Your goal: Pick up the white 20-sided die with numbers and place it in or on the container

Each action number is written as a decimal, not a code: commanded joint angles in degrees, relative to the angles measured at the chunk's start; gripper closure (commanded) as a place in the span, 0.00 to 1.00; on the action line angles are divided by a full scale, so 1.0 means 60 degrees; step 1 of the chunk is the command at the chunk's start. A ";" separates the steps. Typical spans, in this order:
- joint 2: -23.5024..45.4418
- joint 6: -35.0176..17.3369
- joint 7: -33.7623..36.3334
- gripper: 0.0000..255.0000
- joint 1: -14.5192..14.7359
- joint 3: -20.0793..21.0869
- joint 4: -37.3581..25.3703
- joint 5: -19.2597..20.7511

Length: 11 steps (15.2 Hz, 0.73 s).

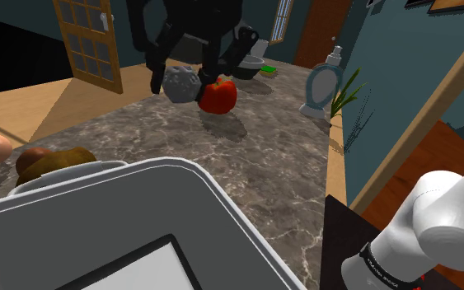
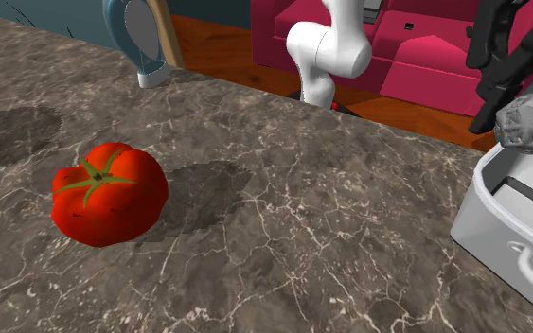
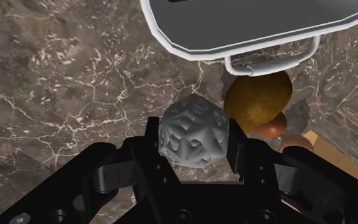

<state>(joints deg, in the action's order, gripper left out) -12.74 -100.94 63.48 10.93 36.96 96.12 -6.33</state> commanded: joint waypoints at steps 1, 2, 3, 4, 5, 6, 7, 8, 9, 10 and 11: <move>0.0101 0.0076 0.0523 1.00 0.0129 0.0356 -0.0188 0.0132; 0.0189 0.0090 0.0798 1.00 0.0188 0.0561 -0.0286 0.0225; 0.0294 0.0107 0.1081 1.00 0.0253 0.0769 -0.0397 0.0335; 0.0417 0.0128 0.1373 1.00 0.0317 0.0986 -0.0521 0.0461; 0.0560 0.0153 0.1676 1.00 0.0388 0.1208 -0.0658 0.0608; 0.0724 0.0184 0.1990 1.00 0.0466 0.1435 -0.0808 0.0778; 0.0911 0.0221 0.2314 1.00 0.0540 0.1679 -0.0973 0.0970; 0.1124 0.0266 0.2652 1.00 0.0631 0.1923 -0.1152 0.1192; 0.1364 0.0321 0.3004 1.00 0.0731 0.2176 -0.1348 0.1445; 0.1636 0.0389 0.3371 1.00 0.0856 0.2428 -0.1561 0.1734; 0.1941 0.0471 0.3754 1.00 0.1012 0.2674 -0.1792 0.2061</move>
<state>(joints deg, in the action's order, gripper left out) -2.56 -98.53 83.75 16.23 51.61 86.54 4.37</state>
